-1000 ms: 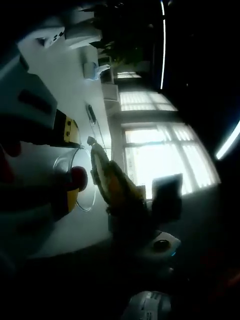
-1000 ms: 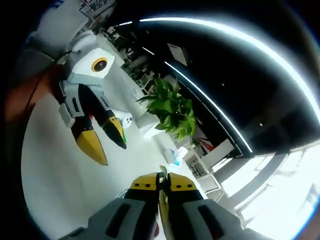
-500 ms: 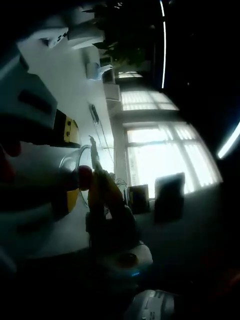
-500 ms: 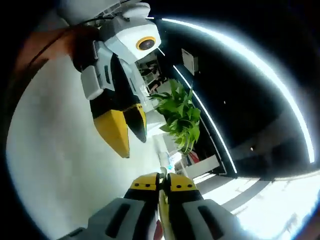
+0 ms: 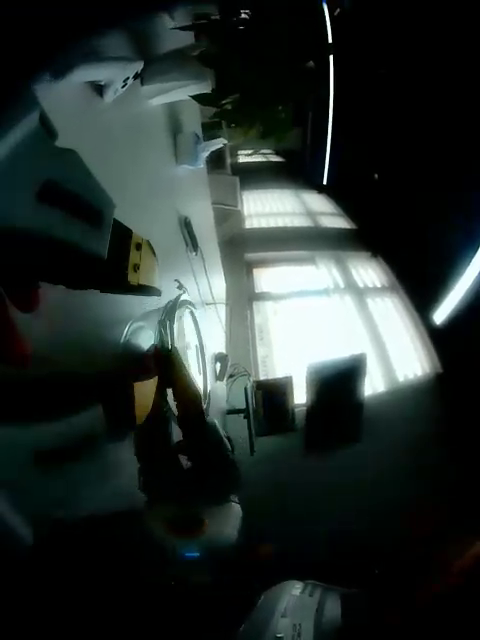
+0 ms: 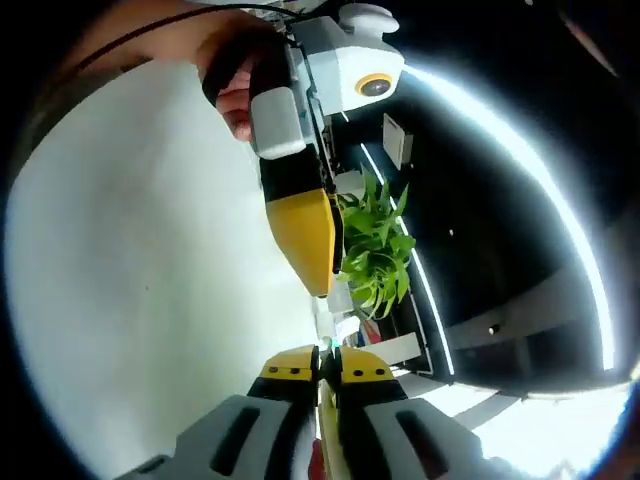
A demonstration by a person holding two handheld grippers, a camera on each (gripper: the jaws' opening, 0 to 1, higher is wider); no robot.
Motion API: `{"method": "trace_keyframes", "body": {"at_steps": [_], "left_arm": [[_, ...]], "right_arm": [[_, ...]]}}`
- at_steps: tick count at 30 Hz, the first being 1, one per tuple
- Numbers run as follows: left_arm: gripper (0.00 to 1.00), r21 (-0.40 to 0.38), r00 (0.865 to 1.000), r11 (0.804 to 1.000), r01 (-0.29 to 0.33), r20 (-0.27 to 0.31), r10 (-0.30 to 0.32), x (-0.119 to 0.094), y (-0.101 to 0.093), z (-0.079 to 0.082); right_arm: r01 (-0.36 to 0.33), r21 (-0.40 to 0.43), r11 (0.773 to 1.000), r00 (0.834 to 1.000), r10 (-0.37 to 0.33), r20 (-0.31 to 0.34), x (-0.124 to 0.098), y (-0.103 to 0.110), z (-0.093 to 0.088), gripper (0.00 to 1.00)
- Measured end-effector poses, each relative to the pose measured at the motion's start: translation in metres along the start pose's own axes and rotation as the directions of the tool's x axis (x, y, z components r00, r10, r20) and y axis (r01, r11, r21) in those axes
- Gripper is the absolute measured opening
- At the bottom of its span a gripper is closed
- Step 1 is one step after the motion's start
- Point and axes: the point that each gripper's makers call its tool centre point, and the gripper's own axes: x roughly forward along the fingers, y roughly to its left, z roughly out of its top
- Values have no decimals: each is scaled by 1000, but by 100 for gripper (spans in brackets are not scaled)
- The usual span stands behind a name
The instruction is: Pick up the tomato from the tabletop place it into the food storage container close the lid and lock the latches
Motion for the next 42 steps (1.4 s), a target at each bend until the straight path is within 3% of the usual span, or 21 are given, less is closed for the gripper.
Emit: {"method": "trace_keyframes", "body": {"at_steps": [6,12,17,22,27,28,37,39,40,42], "left_arm": [[21,-4,1000,1000,4,4,-4,0,-1,1],[21,-10,1000,1000,1,14,-1,-1,0,2],[21,-12,1000,1000,0,17,0,-1,0,3],[21,-17,1000,1000,-6,20,6,-1,2,4],[21,-24,1000,1000,1,27,0,-1,0,5],[21,-22,1000,1000,0,25,1,-1,1,5],[21,-24,1000,1000,-8,28,8,-1,3,6],[21,-22,1000,1000,-9,26,10,0,4,7],[21,-22,1000,1000,-7,27,8,0,4,7],[21,-20,999,1000,6,35,-5,0,0,11]], "right_arm": [[17,-27,999,1000,-17,12,11,-14,-2,2],[35,-83,996,998,-31,47,12,-7,0,4],[-3,-48,999,998,6,67,3,-2,-1,10],[-2,-67,998,997,7,82,0,-2,-6,8],[-29,-2,1000,997,29,73,-1,0,-8,9],[-35,29,999,995,32,95,-2,0,-4,9],[-48,53,997,992,42,115,-9,-4,2,9],[-72,116,991,989,56,134,-11,-3,6,10],[-122,170,978,985,99,139,-14,1,7,10],[-144,232,962,984,113,141,-17,-3,8,10]]}}
